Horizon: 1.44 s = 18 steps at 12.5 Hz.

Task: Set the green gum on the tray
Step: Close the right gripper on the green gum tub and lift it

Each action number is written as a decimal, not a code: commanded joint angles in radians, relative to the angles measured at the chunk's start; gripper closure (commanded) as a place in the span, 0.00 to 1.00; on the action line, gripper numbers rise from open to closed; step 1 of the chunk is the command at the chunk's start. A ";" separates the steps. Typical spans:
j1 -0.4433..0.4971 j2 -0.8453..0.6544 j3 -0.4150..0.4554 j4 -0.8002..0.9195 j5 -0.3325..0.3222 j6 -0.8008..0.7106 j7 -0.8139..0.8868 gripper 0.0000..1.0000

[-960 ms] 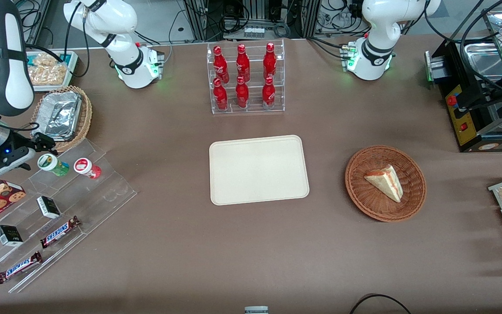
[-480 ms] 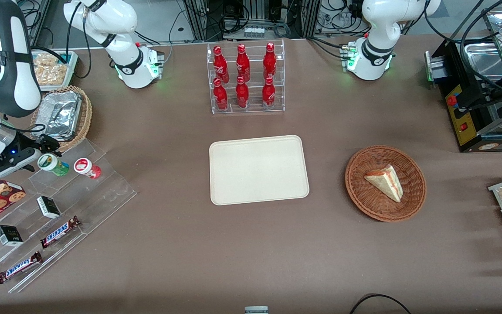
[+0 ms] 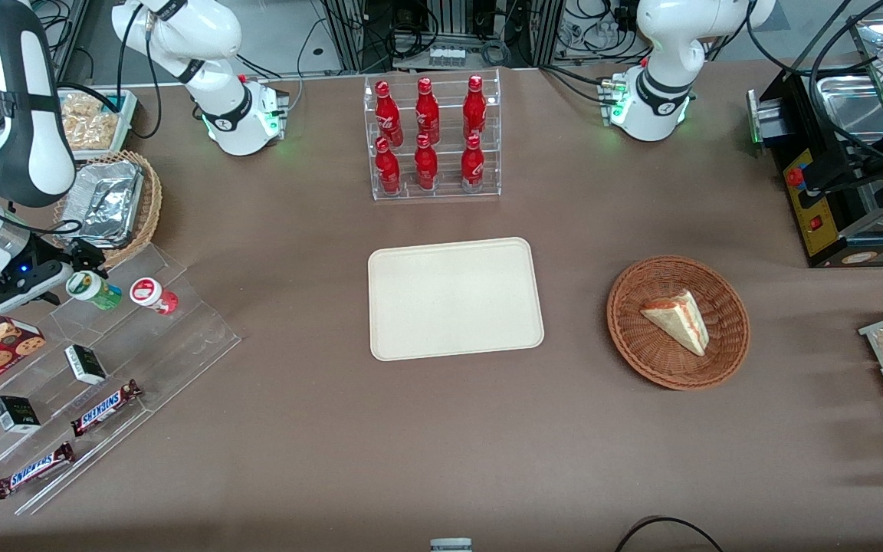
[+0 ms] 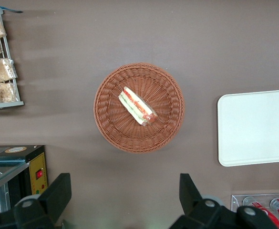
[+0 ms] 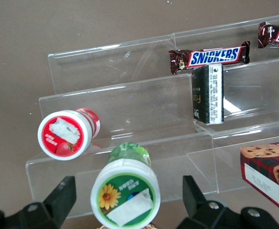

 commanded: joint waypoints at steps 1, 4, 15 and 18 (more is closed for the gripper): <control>0.003 0.001 -0.003 -0.018 0.013 0.036 -0.020 0.01; 0.001 0.001 -0.003 -0.030 0.013 0.050 -0.020 0.01; 0.007 -0.005 0.005 0.003 0.013 -0.008 -0.017 1.00; 0.058 -0.008 0.005 0.161 0.013 -0.210 0.021 1.00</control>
